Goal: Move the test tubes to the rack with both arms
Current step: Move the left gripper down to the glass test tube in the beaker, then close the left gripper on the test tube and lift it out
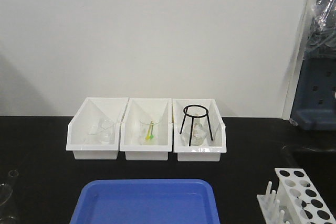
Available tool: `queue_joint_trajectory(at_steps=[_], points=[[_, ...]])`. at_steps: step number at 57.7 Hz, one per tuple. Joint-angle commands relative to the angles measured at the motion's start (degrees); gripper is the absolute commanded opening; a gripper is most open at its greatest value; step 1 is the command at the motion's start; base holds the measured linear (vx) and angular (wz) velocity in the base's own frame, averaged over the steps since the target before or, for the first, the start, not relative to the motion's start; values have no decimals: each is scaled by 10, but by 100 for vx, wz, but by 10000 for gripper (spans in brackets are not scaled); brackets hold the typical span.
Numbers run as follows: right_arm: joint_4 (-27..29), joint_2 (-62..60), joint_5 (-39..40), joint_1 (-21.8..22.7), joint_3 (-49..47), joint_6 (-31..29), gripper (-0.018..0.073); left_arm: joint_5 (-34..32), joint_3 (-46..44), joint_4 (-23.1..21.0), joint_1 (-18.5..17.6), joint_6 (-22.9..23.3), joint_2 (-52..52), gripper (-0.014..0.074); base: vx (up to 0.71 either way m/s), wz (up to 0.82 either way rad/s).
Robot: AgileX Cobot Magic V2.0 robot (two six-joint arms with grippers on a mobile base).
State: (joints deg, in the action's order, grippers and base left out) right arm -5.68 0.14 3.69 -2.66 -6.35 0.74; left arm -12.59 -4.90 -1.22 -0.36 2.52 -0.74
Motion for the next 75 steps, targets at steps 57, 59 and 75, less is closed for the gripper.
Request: queue_joint_trajectory(at_steps=[57, 59, 75], points=[[-2, 332, -33, 1, -173, -1, 504, 184, -233, 66, -3, -34, 291, 545, 0, 0], [-3, 335, -33, 1, -173, -1, 523, 198, -231, 80, -3, -52, 298, 550, 0, 0], [-3, 340, -33, 1, -173, -1, 540, 136, -193, 90, -7, -157, 409, 552, 0, 0]])
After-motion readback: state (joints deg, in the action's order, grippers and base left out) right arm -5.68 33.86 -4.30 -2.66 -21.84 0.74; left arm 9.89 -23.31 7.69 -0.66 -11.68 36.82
